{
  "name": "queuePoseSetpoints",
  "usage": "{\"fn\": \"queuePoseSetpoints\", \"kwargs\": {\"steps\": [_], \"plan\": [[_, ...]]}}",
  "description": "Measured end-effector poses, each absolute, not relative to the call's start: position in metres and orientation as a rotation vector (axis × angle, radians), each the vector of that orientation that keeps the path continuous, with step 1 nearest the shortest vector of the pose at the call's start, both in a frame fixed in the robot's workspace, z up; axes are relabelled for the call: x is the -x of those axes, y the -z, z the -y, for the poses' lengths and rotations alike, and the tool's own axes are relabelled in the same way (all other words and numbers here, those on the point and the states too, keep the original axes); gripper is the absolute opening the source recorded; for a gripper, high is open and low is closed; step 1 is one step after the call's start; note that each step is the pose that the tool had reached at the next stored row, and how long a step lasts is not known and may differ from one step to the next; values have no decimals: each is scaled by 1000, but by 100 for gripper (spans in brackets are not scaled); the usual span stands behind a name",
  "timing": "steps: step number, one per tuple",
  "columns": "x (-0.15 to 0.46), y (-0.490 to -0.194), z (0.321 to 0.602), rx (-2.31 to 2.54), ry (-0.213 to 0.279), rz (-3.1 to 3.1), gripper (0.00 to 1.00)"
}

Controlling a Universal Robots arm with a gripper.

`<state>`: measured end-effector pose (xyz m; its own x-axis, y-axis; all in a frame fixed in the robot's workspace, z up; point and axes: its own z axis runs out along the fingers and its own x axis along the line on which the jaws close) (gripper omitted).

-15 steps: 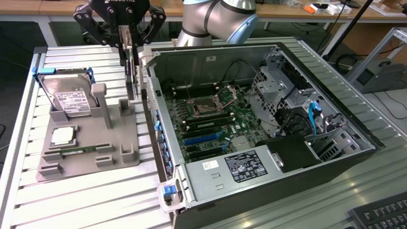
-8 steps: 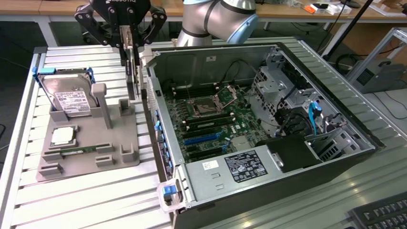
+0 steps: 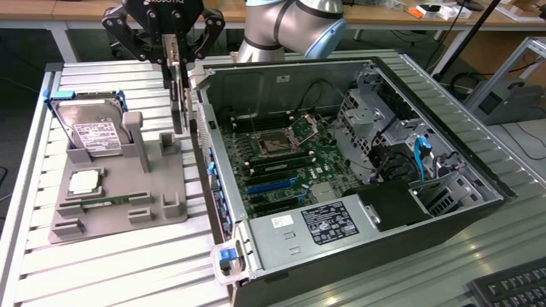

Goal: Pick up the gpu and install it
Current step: 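Pick up the gpu and move the gpu toward the slot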

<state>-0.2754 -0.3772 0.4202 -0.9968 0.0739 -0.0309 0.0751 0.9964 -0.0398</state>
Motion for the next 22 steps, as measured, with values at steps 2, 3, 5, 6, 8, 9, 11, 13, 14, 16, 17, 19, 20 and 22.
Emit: {"fn": "queuePoseSetpoints", "kwargs": {"steps": [2, 3, 5, 6, 8, 9, 11, 13, 14, 16, 17, 19, 20, 22], "plan": [[275, -420, 377, -116, 64, -3109, 27], [275, -420, 377, -116, 64, -3109, 27], [274, -420, 377, -116, 64, -3109, 27], [274, -420, 377, -116, 64, -3109, 27], [274, -420, 377, -116, 64, -3109, 27], [273, -420, 377, -116, 64, -3109, 27], [273, -420, 377, -116, 64, -3109, 27], [272, -420, 377, -116, 64, -3109, 27], [272, -419, 377, -116, 64, -3109, 27], [272, -419, 377, -116, 64, -3109, 27], [272, -419, 377, -116, 64, -3109, 27], [271, -419, 377, -116, 64, -3109, 27], [271, -419, 377, -116, 64, -3109, 27], [271, -419, 377, -116, 64, -3110, 27]]}}
